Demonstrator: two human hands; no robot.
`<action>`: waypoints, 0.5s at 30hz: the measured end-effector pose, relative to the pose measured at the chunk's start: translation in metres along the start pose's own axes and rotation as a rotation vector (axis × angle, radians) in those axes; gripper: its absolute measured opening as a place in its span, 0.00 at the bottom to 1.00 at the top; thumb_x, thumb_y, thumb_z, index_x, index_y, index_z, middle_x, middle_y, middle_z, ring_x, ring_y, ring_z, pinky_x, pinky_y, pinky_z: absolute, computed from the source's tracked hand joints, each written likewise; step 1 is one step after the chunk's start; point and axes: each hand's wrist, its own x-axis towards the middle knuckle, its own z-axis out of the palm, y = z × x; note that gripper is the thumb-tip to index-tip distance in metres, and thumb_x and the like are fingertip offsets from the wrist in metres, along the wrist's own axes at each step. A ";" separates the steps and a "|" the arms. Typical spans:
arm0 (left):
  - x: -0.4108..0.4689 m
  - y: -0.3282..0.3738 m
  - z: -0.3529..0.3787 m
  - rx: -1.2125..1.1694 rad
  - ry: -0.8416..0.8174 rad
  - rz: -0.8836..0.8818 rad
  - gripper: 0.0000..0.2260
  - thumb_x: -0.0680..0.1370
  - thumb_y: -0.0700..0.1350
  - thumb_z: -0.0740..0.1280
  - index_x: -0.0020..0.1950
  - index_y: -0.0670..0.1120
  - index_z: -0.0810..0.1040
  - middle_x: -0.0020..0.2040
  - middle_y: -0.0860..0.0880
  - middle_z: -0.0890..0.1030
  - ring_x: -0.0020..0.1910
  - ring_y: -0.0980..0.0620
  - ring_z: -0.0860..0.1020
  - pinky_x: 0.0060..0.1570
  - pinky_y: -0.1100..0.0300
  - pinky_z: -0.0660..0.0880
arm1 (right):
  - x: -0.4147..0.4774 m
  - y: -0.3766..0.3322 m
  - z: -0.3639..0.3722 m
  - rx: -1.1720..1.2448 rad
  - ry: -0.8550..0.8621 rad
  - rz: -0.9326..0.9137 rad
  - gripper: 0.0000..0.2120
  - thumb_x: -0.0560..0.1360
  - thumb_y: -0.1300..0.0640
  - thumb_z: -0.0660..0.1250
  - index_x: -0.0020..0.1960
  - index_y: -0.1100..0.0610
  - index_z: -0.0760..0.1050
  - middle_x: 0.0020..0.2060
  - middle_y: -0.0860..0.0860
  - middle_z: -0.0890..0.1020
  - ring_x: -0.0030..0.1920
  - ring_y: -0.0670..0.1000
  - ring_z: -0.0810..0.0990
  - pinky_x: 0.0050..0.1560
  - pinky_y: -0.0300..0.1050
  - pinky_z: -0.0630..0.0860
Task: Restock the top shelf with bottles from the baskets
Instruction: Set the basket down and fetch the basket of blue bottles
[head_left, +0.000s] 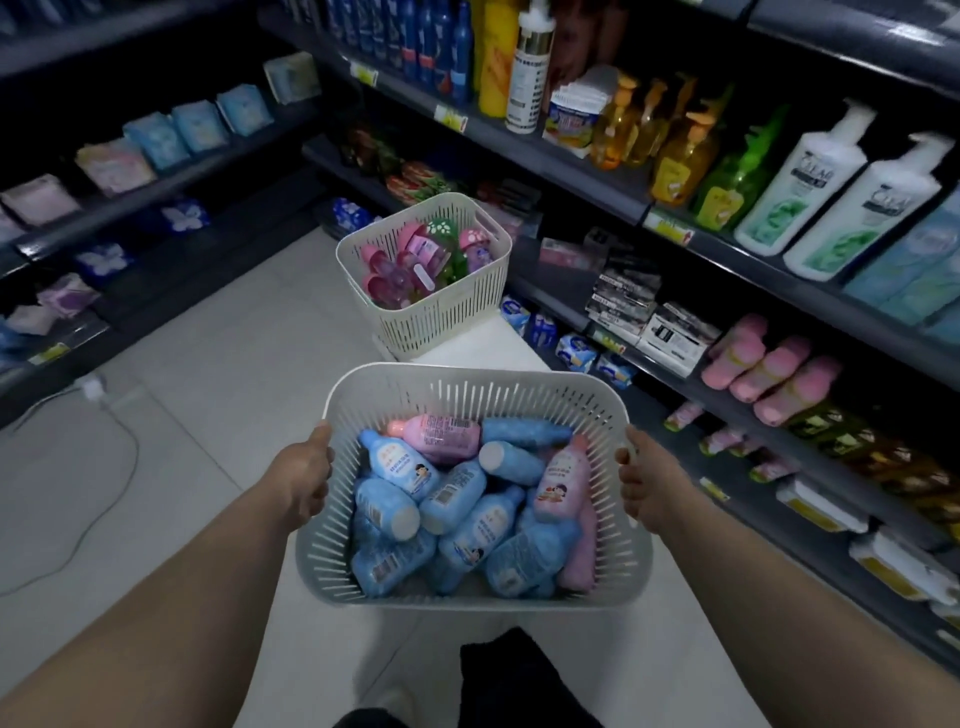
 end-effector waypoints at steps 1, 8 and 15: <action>0.007 0.006 0.006 -0.027 0.016 -0.017 0.22 0.81 0.60 0.52 0.32 0.48 0.63 0.24 0.51 0.60 0.19 0.55 0.55 0.20 0.70 0.53 | 0.011 -0.014 0.002 -0.022 -0.004 -0.001 0.22 0.79 0.39 0.56 0.32 0.52 0.63 0.15 0.45 0.60 0.14 0.44 0.54 0.16 0.29 0.53; 0.059 0.045 0.055 -0.204 0.103 -0.092 0.22 0.81 0.61 0.53 0.33 0.48 0.63 0.20 0.52 0.60 0.13 0.57 0.55 0.19 0.74 0.54 | 0.094 -0.115 0.020 -0.177 -0.057 -0.011 0.22 0.79 0.39 0.56 0.33 0.52 0.64 0.15 0.45 0.61 0.13 0.44 0.55 0.17 0.29 0.55; 0.111 0.076 0.084 -0.290 0.156 -0.135 0.23 0.80 0.63 0.54 0.32 0.48 0.64 0.18 0.53 0.61 0.13 0.57 0.56 0.19 0.72 0.55 | 0.166 -0.182 0.049 -0.266 -0.106 0.001 0.22 0.78 0.38 0.56 0.33 0.52 0.65 0.15 0.45 0.61 0.14 0.43 0.56 0.16 0.29 0.55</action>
